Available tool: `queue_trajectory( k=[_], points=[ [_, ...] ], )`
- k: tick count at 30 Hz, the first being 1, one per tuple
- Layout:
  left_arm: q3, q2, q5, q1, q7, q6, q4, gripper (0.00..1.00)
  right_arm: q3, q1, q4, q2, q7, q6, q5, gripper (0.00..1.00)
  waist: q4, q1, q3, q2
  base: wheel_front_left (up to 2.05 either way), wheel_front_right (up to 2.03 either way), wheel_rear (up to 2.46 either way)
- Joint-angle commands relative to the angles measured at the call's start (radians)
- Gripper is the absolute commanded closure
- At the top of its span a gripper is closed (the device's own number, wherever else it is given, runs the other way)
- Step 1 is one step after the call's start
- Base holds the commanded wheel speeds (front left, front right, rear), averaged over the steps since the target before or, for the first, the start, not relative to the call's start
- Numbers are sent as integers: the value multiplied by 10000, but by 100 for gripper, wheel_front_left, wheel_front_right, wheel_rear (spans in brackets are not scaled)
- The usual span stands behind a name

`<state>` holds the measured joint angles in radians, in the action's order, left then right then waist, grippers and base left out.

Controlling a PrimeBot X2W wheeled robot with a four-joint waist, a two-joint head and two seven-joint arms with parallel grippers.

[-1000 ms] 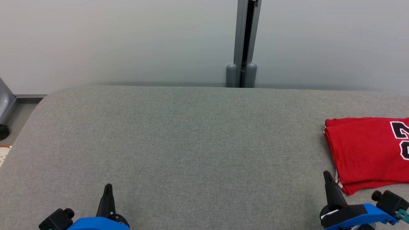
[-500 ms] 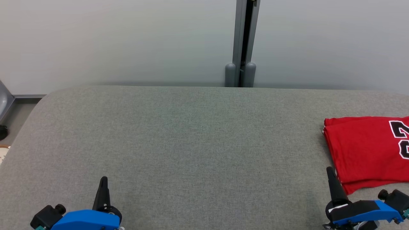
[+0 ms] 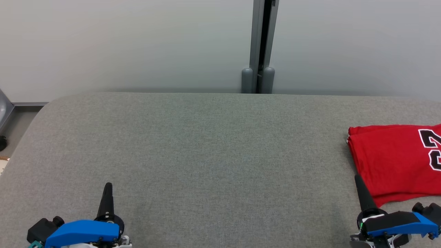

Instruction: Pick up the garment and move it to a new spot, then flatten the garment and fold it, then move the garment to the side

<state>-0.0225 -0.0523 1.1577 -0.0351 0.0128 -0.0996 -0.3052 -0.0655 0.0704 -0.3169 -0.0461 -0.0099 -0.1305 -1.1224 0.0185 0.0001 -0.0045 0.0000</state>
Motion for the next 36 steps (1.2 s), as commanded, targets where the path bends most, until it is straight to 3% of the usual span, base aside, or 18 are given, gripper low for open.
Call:
queue_trajectory(
  k=[1,36],
  points=[
    [-104,0,242,-249,-55,-71,153,100,-41,238,154,-47,58,-3,-287,100,-4,-1,2,0,0,0,0],
    [-669,19,3125,-620,-896,-268,470,100,-348,379,562,-59,877,-4,-3386,100,-114,-1,46,0,0,0,0]
  ],
)
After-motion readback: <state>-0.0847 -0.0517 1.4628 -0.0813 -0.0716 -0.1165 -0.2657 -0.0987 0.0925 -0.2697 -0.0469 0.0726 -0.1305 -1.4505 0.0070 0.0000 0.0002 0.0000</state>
